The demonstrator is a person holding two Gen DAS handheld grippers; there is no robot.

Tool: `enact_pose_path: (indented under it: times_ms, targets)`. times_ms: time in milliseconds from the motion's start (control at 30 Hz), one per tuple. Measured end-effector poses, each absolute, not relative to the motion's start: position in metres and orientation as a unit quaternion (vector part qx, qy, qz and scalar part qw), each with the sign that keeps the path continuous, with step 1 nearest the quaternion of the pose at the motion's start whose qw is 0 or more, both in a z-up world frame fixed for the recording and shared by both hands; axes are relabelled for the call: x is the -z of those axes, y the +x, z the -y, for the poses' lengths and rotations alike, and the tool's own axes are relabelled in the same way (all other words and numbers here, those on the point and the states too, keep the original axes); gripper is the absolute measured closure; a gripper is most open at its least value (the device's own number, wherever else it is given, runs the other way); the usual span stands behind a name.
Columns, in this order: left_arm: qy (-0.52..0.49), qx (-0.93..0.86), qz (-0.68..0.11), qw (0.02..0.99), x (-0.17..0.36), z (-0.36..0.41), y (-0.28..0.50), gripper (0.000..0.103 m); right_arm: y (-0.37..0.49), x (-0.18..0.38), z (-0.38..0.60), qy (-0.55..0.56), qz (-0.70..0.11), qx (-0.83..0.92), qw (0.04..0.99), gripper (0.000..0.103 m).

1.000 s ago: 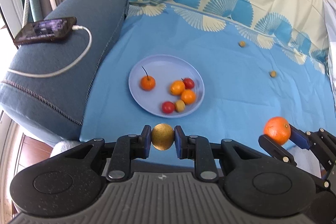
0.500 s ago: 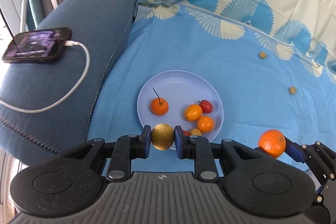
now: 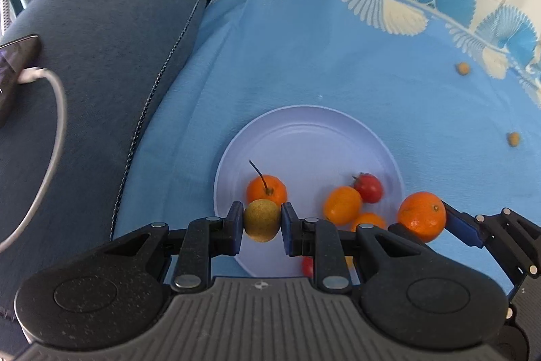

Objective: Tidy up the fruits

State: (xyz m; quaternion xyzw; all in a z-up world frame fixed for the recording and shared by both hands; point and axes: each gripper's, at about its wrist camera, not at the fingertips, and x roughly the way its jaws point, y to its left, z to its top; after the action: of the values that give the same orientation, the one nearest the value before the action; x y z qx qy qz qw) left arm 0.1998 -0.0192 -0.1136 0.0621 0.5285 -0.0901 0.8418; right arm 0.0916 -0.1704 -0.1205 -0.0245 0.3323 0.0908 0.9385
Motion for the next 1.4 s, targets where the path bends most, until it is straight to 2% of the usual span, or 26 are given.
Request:
enact_pose_path:
  times_ms: [200,233,300,333,367,467,633,900,1400]
  targets:
    - [0.069,0.087,-0.535,0.838,0.131,0.019,0.224,0.078,0.120,0.142,0.166,-0.027,-0.351,-0.097,0.931,0.064]
    - [0.069,0.094,-0.527,0.842,0.131,0.019,0.225,0.075,0.124,0.144,0.165,-0.028,-0.351,-0.098,0.931,0.064]
    - [0.078,0.103,-0.508,0.851,0.130,0.022,0.226,0.041,0.129,0.146,0.162,-0.033,-0.348,-0.101,0.932,0.064]
    - [0.079,0.101,-0.499,0.857,0.128,0.022,0.224,0.014,0.132,0.145,0.160,-0.037,-0.346,-0.104,0.932,0.062]
    - [0.075,0.099,-0.488,0.864,0.124,0.021,0.221,0.003,0.132,0.144,0.159,-0.040,-0.343,-0.107,0.932,0.053]
    - [0.070,0.106,-0.471,0.873,0.114,0.017,0.209,0.001,0.123,0.138,0.158,-0.052,-0.329,-0.111,0.936,0.026]
    - [0.076,0.090,-0.486,0.866,0.108,0.007,0.176,0.000,0.093,0.126,0.162,-0.049,-0.340,-0.102,0.934,0.015]
    - [0.056,0.059,-0.496,0.865,0.088,-0.018,0.104,0.000,0.029,0.103,0.165,-0.027,-0.346,-0.073,0.935,0.009]
    - [0.040,0.055,-0.442,0.894,0.050,-0.031,0.005,0.000,-0.079,0.054,0.142,-0.066,-0.251,-0.059,0.964,0.004]
